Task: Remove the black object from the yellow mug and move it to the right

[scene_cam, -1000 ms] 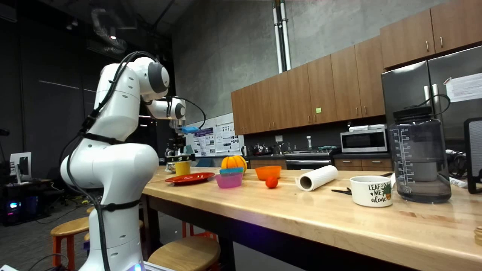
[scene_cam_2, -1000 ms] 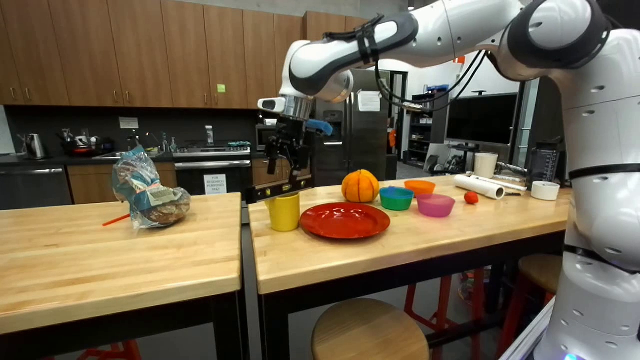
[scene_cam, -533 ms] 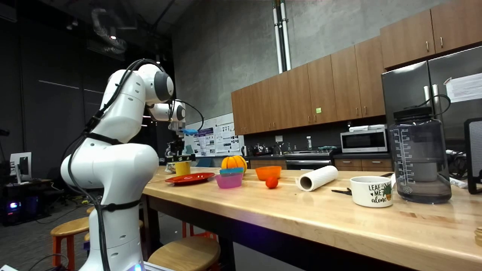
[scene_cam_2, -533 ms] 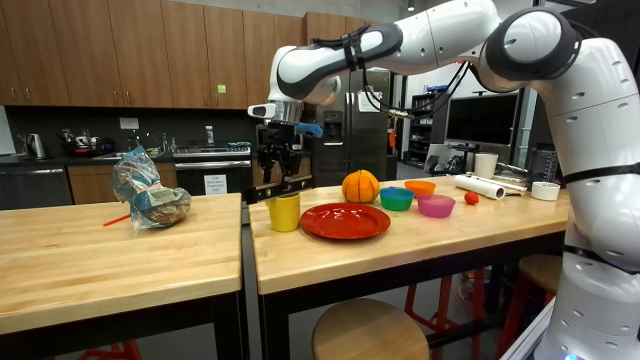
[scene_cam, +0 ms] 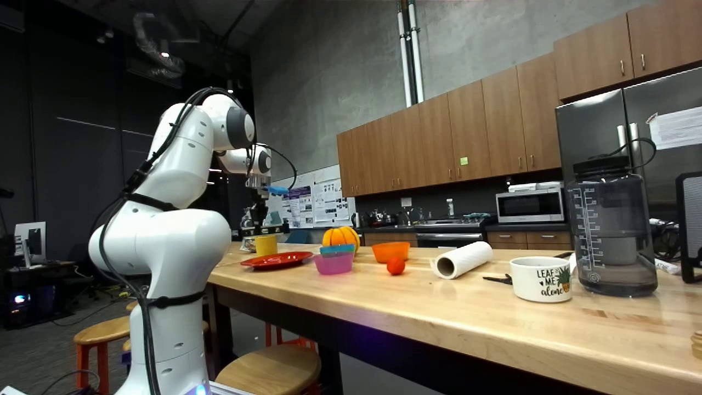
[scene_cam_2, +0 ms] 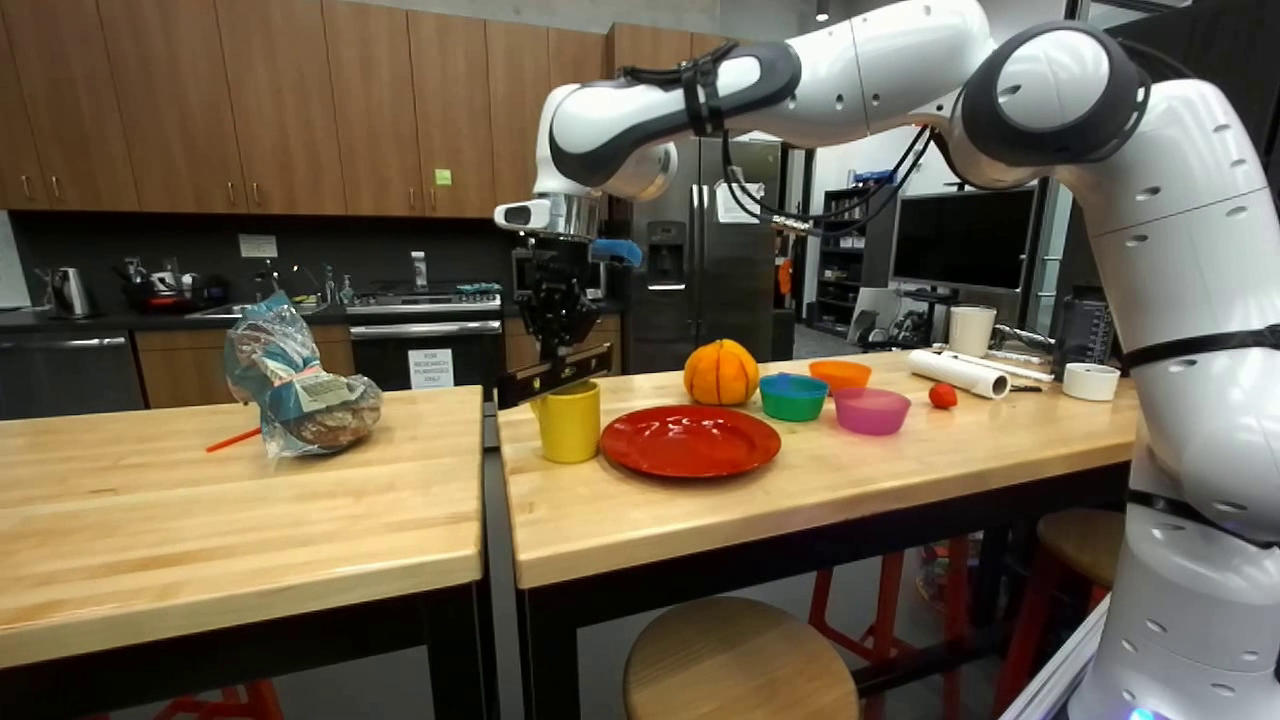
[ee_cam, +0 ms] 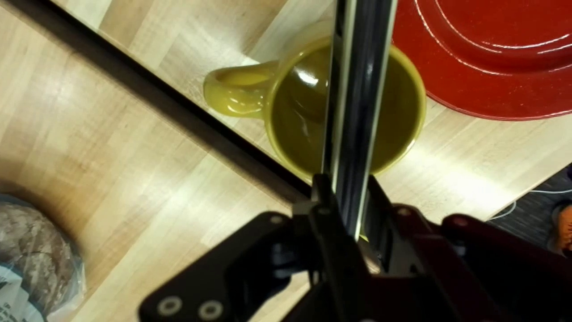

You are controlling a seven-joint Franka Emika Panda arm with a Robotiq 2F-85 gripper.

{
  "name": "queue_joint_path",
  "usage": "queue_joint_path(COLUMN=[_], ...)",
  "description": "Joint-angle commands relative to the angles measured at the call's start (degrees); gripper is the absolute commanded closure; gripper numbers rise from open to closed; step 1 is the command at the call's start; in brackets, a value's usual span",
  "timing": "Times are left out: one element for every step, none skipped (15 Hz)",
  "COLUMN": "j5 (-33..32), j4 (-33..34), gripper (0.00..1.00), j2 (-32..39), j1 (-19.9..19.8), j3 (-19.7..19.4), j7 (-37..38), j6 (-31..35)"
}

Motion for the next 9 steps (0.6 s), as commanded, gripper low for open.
queue_joint_path(j5=[0.25, 0.9, 1.62, 2.45, 3.13, 3.95, 4.34, 4.96, 5.55], j4=[1.83, 1.97, 2.16, 2.46, 2.71, 2.53, 2.42, 2.17, 1.83], gripper=[0.95, 0.95, 0.95, 0.95, 0.95, 0.95, 0.95, 0.95, 0.95], j2=[-0.2, -0.51, -0.72, -1.01, -1.24, -1.78, -2.26, -2.82, -3.47], j1=[-1.53, -1.92, -2.33, -2.82, -3.27, -3.85, -4.29, -4.87, -5.52], j3=[0.98, 0.96, 0.97, 0.89, 0.82, 0.69, 0.45, 0.25, 0.05], j7=[-1.02, -0.87, -0.85, -0.63, -0.54, -0.37, 0.21, 0.52, 0.75], j6=[-2.06, -2.13, -2.16, -2.26, -2.38, -2.06, -1.81, -1.58, -1.55])
